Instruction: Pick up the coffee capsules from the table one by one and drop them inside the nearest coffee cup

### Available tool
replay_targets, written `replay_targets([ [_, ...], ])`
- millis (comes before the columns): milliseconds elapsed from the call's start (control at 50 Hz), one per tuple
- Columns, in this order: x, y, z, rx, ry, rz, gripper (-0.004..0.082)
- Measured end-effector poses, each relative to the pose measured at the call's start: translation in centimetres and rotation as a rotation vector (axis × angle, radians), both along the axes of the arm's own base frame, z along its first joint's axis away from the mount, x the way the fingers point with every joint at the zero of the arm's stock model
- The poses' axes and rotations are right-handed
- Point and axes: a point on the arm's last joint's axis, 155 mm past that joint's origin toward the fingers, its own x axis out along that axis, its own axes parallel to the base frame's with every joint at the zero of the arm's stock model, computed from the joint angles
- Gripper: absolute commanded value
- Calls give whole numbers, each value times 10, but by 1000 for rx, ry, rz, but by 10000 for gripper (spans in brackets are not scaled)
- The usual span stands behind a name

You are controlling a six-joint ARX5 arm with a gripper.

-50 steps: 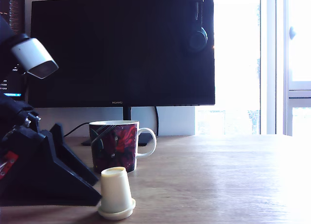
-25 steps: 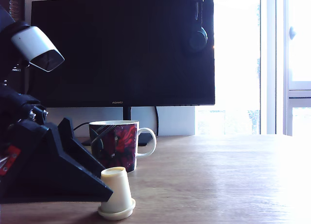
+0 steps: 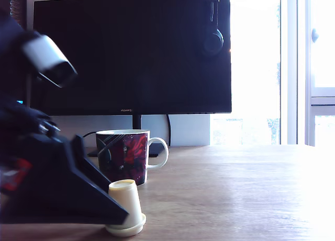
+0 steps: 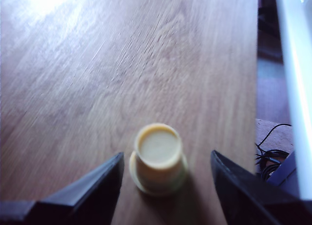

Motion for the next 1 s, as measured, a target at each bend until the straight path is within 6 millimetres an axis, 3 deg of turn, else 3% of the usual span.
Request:
replay_targets([
  [340, 3, -8, 5, -15, -2, -18, 488],
  [780, 0, -7, 2, -9, 17, -19, 118],
  [1000, 0, -7, 3, -11, 16, -18, 90],
])
